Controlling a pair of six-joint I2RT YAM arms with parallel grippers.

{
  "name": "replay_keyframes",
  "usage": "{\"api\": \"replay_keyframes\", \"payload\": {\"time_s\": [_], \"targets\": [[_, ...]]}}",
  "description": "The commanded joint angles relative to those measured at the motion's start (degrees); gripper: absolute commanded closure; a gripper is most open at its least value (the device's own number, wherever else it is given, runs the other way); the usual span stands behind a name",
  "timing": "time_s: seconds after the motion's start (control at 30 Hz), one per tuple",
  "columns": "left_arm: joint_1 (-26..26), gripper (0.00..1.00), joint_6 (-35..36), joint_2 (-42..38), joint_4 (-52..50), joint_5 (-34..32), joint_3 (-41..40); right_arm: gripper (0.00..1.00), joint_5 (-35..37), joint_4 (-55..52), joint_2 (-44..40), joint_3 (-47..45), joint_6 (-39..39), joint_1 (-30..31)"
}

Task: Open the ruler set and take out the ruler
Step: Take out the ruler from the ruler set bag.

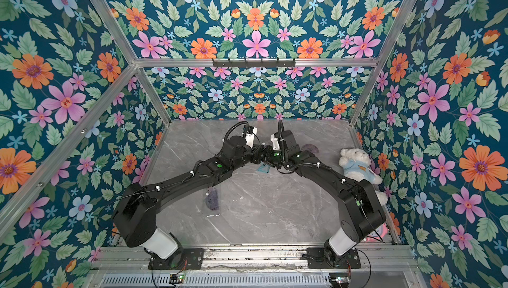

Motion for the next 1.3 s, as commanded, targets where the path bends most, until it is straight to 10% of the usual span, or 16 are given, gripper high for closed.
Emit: {"api": "replay_keyframes", "payload": {"time_s": [0.0,0.93,1.27], "targets": [[-0.2,1.00,-0.4,-0.5,1.8,0.0,-0.3,0.79,-1.4,3.2,0.1,-0.1,1.9,0.1],[2.7,1.00,-3.5,-4.7,3.7,-5.9,-6.5,0.98,-0.7,-2.8,-5.4,0.4,-0.8,0.0],[14.3,1.00,-9.7,-12.6,4.1,-4.9,-14.7,0.98,-0.1,-6.8,-7.9,1.5,-3.7,0.0]]}}
